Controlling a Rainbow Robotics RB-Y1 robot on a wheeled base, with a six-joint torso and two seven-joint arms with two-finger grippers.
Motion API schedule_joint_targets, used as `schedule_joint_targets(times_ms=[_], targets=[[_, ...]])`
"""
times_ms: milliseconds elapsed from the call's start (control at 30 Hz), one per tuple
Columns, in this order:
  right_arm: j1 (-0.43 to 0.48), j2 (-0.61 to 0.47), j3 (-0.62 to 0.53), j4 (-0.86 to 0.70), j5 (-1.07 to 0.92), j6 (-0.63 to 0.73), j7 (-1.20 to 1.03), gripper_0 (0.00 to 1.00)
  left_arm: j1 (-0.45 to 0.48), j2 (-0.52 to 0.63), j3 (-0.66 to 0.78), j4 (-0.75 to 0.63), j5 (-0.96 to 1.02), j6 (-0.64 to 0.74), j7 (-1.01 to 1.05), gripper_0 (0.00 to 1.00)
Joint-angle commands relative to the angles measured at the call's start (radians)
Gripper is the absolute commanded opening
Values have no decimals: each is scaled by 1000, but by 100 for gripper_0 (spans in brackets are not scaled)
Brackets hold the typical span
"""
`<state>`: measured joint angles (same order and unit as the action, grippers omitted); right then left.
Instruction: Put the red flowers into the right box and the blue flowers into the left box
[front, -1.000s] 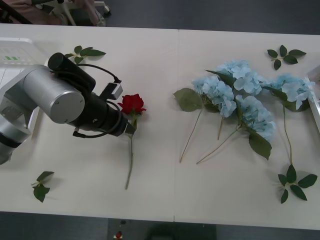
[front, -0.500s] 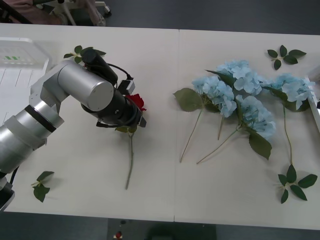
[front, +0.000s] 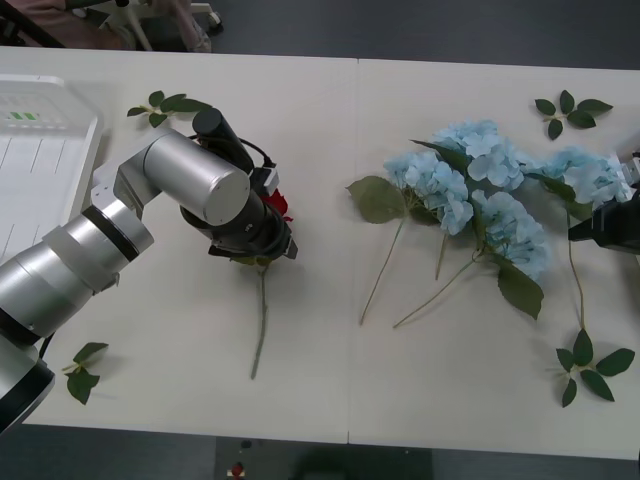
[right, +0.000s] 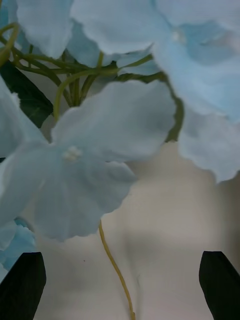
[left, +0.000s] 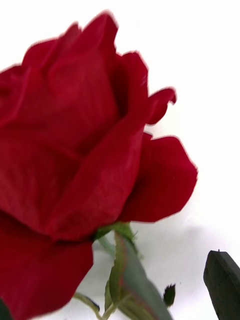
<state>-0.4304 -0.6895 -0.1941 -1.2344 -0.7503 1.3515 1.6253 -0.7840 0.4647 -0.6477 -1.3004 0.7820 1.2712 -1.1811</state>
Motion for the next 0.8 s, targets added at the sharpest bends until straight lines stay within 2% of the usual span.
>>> schedule_joint_targets(times_ms=[33,267,433,600,800], targets=[[-5,8,12,-28,26,-23,-28,89,-34,5,-33,-11,-18,-12,15,100],[-5,39,28,-19,55,-63,-33,89,-34,5,-61,-8,-53,-13,0,100],[-7,48,76,16,60,-147,-42,89,-34,-11,-78,0,-98,-13,3,100],[-5,54,79,21,60,-160,-47,89,-34,-17,-78,15,-99,-27,-2,100],[-7,64,81,38,66,-184,-47,85,-34,-21,-78,16,-101,-27,-5,100]])
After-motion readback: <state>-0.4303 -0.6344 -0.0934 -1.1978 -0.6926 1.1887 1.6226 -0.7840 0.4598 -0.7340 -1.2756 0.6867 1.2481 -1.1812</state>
